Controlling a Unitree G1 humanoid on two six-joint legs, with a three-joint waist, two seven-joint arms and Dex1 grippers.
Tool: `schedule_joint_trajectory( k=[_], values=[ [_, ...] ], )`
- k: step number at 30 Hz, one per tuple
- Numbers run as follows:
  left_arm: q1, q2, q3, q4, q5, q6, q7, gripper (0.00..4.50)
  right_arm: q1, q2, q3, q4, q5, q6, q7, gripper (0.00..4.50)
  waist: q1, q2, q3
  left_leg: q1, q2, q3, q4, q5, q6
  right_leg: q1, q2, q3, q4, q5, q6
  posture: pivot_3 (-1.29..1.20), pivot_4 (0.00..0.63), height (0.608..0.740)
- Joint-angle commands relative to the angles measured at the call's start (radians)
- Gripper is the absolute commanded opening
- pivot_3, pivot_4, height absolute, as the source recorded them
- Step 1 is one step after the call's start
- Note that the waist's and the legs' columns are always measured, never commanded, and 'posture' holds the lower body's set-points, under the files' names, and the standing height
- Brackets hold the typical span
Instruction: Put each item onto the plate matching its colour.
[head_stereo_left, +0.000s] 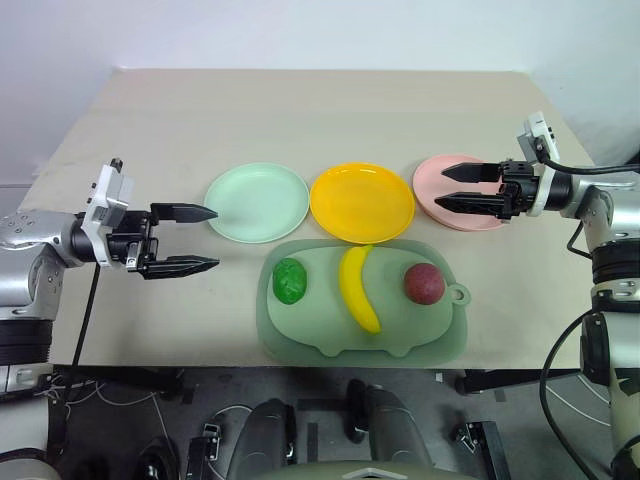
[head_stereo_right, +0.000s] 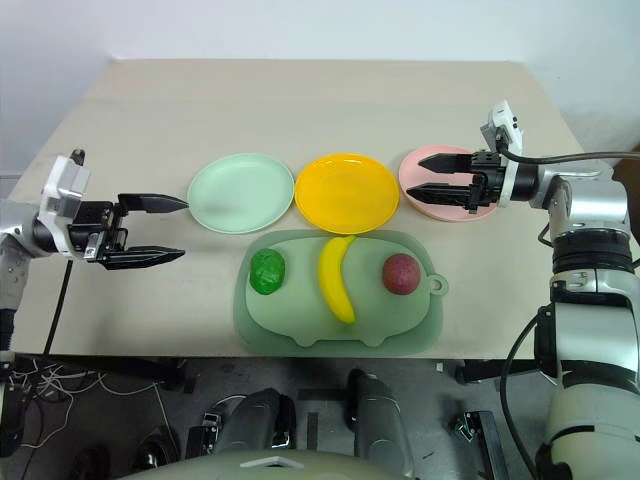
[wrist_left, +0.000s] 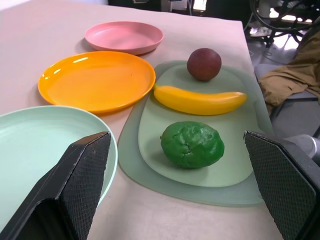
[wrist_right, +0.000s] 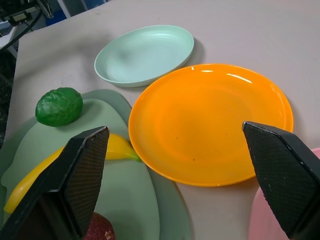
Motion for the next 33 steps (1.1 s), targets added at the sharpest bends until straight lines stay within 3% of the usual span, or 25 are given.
schedule_joint_trajectory(
  k=[1, 15, 24, 27, 33],
  values=[
    [-0.038, 0.001, 0.008, -0.001, -0.001, -0.010, -0.007, 4.47, 0.001, -0.016, -0.025, -0.021, 0.005, -0.011, -0.005, 4.50, 0.000, 0.000, 0.000, 0.000, 0.000, 0.000, 0.000, 0.000, 0.000, 0.000, 0.000, 0.000, 0.000, 0.000, 0.000, 0.00, 0.150, 0.740],
    [-0.149, -0.082, -0.076, 0.097, 0.037, -0.043, -0.047, 4.47, 0.087, -0.090, -0.062, -0.152, 0.034, 0.056, -0.026, 4.50, 0.004, 0.000, 0.000, 0.000, 0.000, 0.000, 0.000, 0.000, 0.000, 0.000, 0.000, 0.000, 0.000, 0.000, 0.000, 0.00, 0.150, 0.740],
    [-0.190, -0.067, -0.103, 0.147, 0.030, -0.077, -0.049, 4.47, 0.125, -0.086, -0.043, -0.226, 0.095, 0.165, 0.019, 4.50, -0.001, 0.000, 0.000, 0.000, 0.000, 0.001, 0.000, 0.000, -0.001, 0.000, 0.001, 0.000, 0.000, 0.000, 0.000, 0.00, 0.150, 0.740],
    [-0.193, -0.075, -0.109, 0.159, 0.034, -0.088, -0.049, 4.47, 0.187, -0.112, -0.015, -0.344, 0.124, 0.228, 0.078, 4.50, 0.002, 0.000, 0.000, 0.000, 0.000, 0.000, 0.000, 0.000, 0.000, 0.000, 0.000, 0.000, 0.000, 0.000, 0.000, 0.00, 0.150, 0.740],
    [-0.196, -0.076, -0.120, 0.161, 0.028, -0.085, -0.049, 4.47, 0.324, -0.095, -0.034, -0.550, 0.173, 0.283, 0.017, 4.50, 0.007, 0.000, 0.000, 0.000, 0.000, 0.000, 0.001, 0.000, 0.001, 0.000, 0.000, 0.000, 0.000, 0.000, 0.000, 0.00, 0.150, 0.740]
  ],
)
